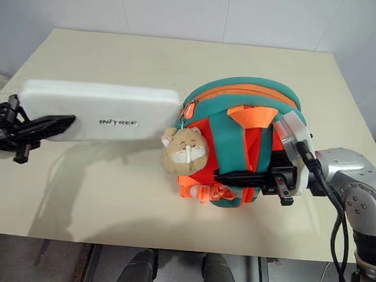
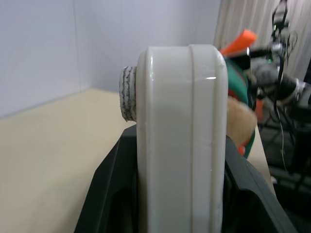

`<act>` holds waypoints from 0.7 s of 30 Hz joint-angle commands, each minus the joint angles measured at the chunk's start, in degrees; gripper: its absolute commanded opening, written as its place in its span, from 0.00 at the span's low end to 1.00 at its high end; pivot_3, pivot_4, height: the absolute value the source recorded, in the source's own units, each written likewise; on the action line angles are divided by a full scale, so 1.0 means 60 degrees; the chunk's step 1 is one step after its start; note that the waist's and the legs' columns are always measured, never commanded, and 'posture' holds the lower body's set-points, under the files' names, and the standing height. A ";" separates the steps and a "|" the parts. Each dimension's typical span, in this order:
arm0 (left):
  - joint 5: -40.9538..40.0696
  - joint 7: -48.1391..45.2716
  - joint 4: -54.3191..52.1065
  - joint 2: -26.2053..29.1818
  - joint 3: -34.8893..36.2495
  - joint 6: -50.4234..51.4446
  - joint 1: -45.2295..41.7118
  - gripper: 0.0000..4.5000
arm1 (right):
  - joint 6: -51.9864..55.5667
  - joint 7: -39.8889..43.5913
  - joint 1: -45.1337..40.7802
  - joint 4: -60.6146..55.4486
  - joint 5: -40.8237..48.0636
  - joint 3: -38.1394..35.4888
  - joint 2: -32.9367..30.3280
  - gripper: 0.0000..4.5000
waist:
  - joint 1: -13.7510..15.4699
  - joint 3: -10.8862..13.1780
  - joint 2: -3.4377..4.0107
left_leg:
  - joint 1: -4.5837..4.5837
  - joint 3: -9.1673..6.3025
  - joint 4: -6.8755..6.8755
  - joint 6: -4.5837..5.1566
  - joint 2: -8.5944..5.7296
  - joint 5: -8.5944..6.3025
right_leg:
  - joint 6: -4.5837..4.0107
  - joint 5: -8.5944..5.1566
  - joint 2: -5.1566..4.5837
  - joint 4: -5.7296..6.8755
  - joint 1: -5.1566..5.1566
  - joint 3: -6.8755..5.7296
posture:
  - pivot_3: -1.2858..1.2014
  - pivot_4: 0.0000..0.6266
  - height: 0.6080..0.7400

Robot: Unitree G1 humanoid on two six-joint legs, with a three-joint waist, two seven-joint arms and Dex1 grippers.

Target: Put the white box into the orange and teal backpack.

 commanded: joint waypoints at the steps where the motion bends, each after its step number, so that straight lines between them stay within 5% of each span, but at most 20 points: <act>1: 0.0449 -0.0329 0.0259 0.0216 -0.0554 -0.0471 -0.0587 0.30 | -0.0197 0.0099 -0.0308 0.0061 -0.0046 -0.0006 0.0152 0.00 | 0.0007 0.0000 0.0000 | 0.0001 0.0000 0.0000 0.0000 0.0000 0.0000 | 0.0000 0.0000 0.0000 0.0001 0.0001 0.0000 | 0.52 0.24 1.00; 12: 0.1368 -0.1190 0.1410 -0.0049 -0.2057 -0.1299 -0.2513 0.30 | -0.0233 0.0168 -0.0600 0.0222 -0.0383 0.0176 0.0435 0.00 | 0.0012 0.0000 0.0000 | -0.0002 -0.0001 0.0008 0.0003 -0.0001 0.0001 | 0.0004 0.0004 0.0002 0.0005 0.0003 -0.0002 | 0.52 0.24 1.00; 21: 0.1713 -0.0409 0.1503 -0.1511 -0.3130 -0.1267 -0.3818 0.30 | -0.0289 0.0149 -0.0618 0.0155 -0.0484 0.0302 0.0589 0.00 | 0.0018 0.0000 0.0001 | -0.0003 -0.0003 0.0016 0.0005 -0.0001 0.0000 | 0.0009 0.0006 0.0003 0.0011 0.0005 -0.0002 | 0.52 0.24 1.00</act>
